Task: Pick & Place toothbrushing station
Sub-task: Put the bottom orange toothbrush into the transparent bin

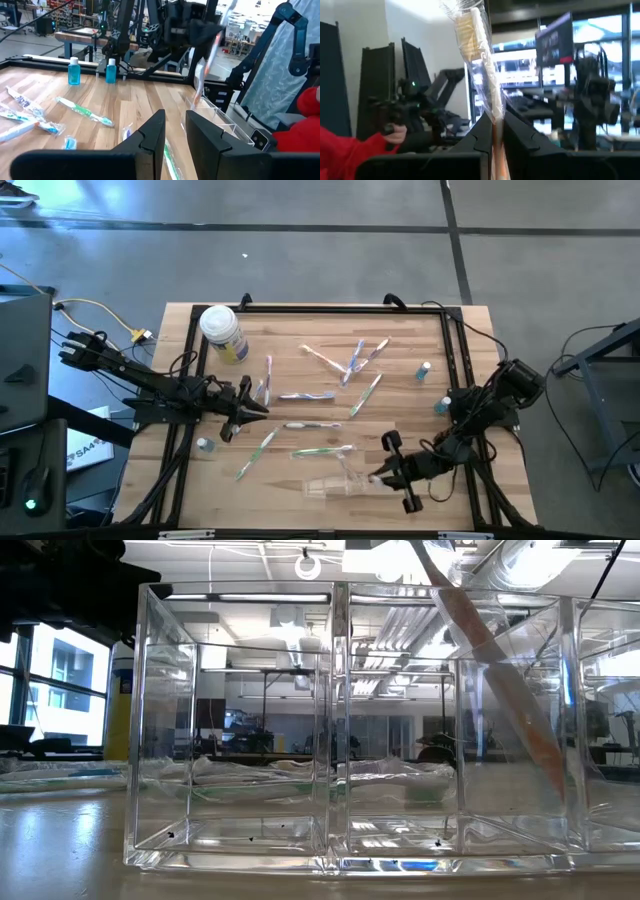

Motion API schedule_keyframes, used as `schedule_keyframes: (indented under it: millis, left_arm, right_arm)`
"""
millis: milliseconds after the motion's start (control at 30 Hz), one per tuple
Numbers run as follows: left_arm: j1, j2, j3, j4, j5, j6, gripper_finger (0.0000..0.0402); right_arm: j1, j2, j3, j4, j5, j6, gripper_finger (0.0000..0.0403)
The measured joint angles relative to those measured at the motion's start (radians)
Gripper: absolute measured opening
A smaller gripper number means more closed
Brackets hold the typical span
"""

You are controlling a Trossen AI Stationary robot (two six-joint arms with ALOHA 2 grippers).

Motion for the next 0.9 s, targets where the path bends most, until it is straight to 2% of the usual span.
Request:
schedule_keyframes:
  millis: [100, 167, 367, 567, 900]
  left_arm:
    - [0.0, 0.0, 0.0, 0.006, -0.001, 0.001, 0.0077]
    - [0.0, 0.0, 0.0, 0.011, -0.005, 0.003, 0.0077]
    - [0.0, 0.0, 0.0, 0.027, -0.005, 0.004, 0.0077]
    - [0.0, 0.0, 0.0, 0.031, -0.005, 0.036, 0.0077]
    - [0.0, 0.0, 0.0, 0.05, -0.007, 0.083, 0.0077]
  right_arm:
    - [-0.009, 0.053, 0.003, 0.001, -0.003, 0.088, 0.0017]
    - [-0.01, 0.083, 0.005, 0.003, 0.036, 0.125, 0.0017]
    - [-0.009, 0.128, 0.023, 0.003, 0.06, 0.119, 0.0017]
    - [-0.016, 0.204, 0.024, 0.004, 0.13, 0.231, 0.0017]
    - [-0.031, 0.212, 0.024, 0.003, 0.139, 0.293, 0.0017]
